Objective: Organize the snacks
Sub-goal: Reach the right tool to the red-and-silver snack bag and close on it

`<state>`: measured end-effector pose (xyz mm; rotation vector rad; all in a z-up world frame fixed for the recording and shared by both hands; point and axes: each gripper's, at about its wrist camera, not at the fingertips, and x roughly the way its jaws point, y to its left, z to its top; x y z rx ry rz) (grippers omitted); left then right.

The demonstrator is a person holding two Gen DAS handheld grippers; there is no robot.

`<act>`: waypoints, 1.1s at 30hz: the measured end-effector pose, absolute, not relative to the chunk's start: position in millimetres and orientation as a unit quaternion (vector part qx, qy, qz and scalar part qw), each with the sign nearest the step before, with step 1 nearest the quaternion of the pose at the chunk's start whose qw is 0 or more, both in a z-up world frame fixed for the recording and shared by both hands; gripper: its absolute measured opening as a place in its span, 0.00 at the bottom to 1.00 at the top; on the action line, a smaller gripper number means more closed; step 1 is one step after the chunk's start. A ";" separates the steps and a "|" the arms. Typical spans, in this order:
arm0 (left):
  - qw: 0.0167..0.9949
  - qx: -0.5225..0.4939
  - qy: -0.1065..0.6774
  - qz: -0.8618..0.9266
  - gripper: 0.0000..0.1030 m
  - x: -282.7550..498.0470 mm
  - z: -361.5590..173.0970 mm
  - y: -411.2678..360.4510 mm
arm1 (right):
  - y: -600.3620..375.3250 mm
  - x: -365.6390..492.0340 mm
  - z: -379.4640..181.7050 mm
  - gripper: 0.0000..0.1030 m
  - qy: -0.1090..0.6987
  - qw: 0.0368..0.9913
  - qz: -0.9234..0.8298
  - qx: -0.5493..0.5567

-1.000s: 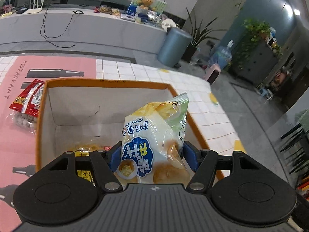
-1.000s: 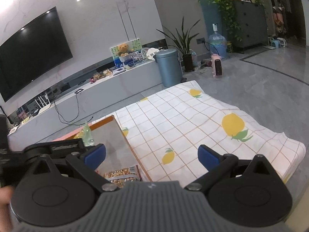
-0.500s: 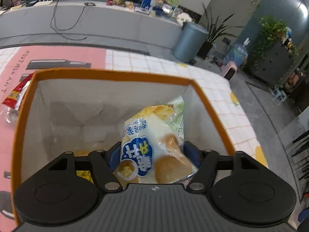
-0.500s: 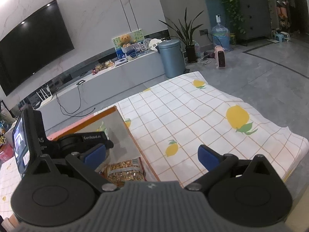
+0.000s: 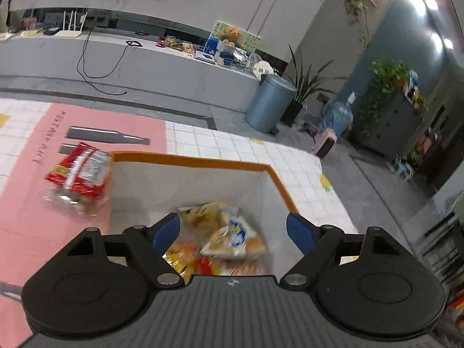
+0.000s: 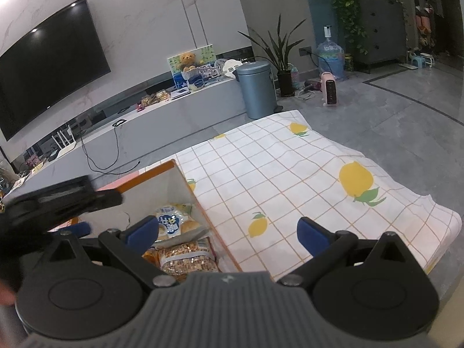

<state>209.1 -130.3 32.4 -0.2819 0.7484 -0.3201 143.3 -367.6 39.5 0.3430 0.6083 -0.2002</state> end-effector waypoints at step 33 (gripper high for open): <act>0.936 -0.129 0.322 -0.060 0.90 120.7 -21.5 43.8 | -200.4 143.1 28.9 0.95 0.188 0.977 0.101 -0.002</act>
